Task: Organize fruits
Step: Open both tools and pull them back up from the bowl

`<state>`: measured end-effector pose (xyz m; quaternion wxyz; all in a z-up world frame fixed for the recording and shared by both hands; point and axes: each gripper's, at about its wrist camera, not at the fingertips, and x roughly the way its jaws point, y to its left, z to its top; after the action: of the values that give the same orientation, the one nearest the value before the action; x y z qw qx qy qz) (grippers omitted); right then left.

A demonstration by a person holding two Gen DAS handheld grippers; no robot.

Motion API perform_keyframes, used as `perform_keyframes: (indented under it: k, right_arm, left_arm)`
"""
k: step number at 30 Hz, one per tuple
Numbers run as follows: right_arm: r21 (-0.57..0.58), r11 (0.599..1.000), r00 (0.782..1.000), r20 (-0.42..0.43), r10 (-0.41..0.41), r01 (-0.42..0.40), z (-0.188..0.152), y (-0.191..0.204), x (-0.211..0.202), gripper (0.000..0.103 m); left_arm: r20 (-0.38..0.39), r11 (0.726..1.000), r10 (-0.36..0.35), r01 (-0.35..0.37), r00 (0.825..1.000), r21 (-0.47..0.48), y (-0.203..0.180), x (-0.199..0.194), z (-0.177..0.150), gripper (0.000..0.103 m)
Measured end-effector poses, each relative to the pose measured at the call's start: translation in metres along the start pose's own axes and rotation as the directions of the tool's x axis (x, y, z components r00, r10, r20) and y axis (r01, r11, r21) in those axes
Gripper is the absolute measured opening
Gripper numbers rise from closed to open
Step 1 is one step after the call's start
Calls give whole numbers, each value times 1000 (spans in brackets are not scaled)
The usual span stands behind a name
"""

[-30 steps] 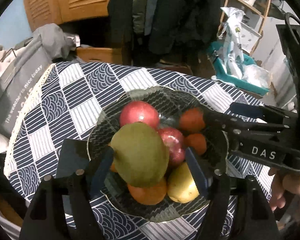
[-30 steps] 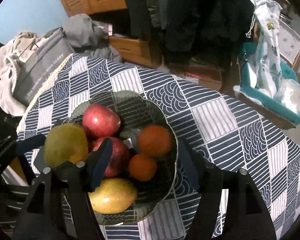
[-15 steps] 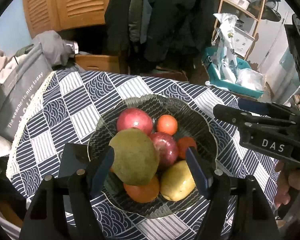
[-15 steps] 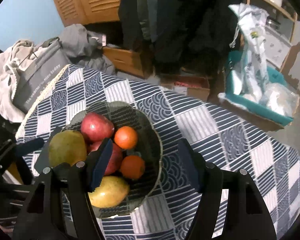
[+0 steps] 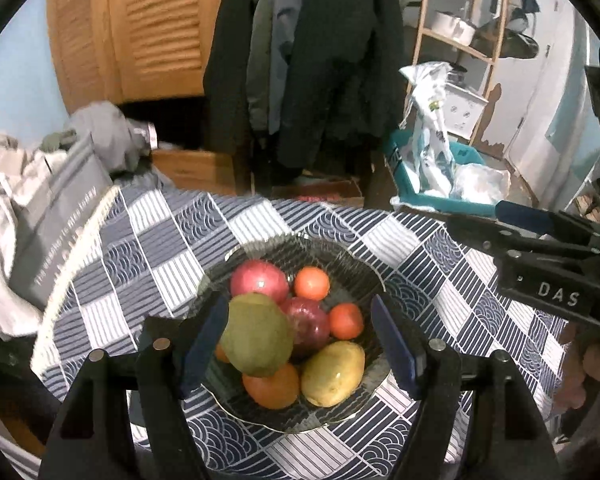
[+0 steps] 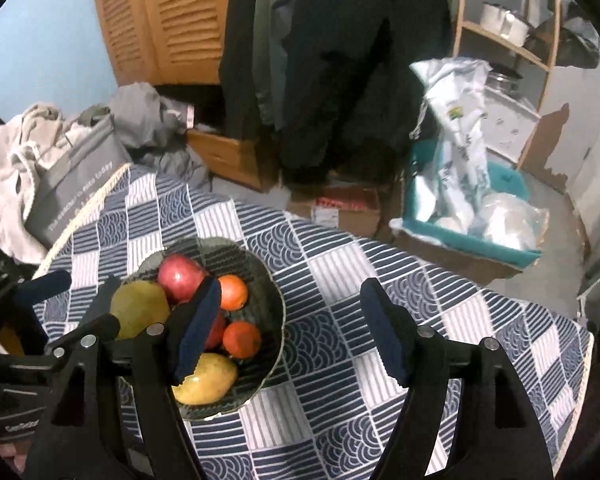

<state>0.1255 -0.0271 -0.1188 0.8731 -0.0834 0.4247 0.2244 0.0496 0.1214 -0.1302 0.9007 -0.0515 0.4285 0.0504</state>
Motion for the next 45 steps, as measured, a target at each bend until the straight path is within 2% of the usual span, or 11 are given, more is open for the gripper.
perform_keyframes:
  k: [3,11,16,20,29,35,45]
  right_arm:
    - [5,1000,999,28,-15,15,1,-3,-18,73]
    - [8,999,993,116,-36,35,3,-9,-67,79]
    - [11,999,986,163,-44,43,2,-14,-92,84]
    - [24,998,980,192,-59,55,2,-19,-109,84]
    - [78,993,969,225,-102,86,-10,-39,-136,84]
    - [97,989,960,245,-133,112,-34,-58,-157,84]
    - [132,979,941,285,-185,153,-44,-76,-174,85]
  left_arm:
    - [38,1000,5,-6,999,21,-6,-13,4,75]
    - [98,999,-35,33,995,24,-17,-42,12,78]
    - [149,998,-51,47,988,28,-26,-61,18,86]
    - [175,998,-63,59,983,31,-30,-74,22,88]
    - [263,998,-51,41,963,42,-43,-104,33,102]
    - [282,998,-49,37,958,49,-49,-115,35,102]
    - [282,997,-12,-10,959,75,-63,-116,35,102]
